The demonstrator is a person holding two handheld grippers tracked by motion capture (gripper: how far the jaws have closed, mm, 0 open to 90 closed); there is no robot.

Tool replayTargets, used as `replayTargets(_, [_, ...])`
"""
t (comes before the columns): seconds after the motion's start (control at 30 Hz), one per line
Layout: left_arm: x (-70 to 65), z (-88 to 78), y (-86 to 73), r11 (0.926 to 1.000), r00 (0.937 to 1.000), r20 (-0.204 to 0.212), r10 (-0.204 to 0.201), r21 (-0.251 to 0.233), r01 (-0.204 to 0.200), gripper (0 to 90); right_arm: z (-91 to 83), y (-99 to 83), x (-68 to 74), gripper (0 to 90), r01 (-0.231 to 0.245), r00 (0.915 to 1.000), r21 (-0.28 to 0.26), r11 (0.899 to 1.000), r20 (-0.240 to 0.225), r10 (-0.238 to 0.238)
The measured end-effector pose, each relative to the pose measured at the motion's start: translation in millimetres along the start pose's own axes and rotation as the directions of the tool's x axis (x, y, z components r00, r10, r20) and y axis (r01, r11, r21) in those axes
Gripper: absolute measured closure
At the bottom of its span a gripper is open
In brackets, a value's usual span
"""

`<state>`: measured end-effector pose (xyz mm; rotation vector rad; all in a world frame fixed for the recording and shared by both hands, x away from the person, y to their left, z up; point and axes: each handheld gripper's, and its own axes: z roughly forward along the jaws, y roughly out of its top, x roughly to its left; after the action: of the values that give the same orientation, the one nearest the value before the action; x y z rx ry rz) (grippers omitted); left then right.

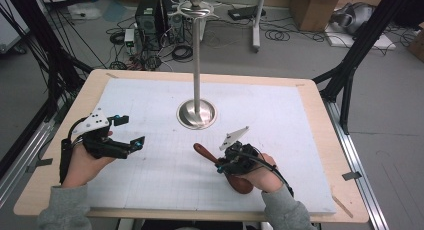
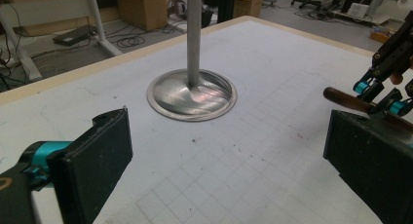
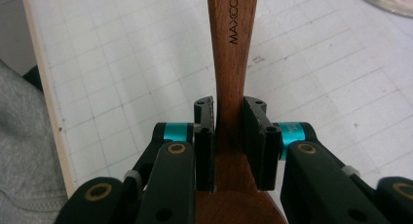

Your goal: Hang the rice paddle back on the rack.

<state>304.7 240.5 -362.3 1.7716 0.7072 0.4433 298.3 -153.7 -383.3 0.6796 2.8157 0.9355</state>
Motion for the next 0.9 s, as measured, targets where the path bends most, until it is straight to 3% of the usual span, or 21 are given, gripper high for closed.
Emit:
replayTargets(0.13, [0.3,0.0,-0.4,1.0,1.0,0.0,-0.002,0.001,0.002,4.2,-6.2,0.0,-0.8,75.8,0.005,1.0,-0.026,1.0,0.008,-0.005])
replayTargets(0.17, [0.6,-0.1,-0.4,1.0,1.0,0.0,-0.001,0.002,0.001,4.2,-10.3,-0.7,-1.9,76.0,0.008,0.9999,-0.057,0.998,0.01,-0.008])
replayTargets(0.7, [1.0,-0.9,-0.5,1.0,1.0,-0.002,-0.005,-0.001,0.005,4.3,-32.2,-4.6,-9.5,76.2,0.004,0.9998,-0.153,0.988,0.018,-0.001])
replayTargets(0.9, [1.1,-1.6,-0.2,1.0,1.0,-0.004,-0.004,-0.004,0.004,4.2,-42.8,-5.3,-10.8,76.5,0.014,0.9993,-0.219,0.976,0.037,-0.007])
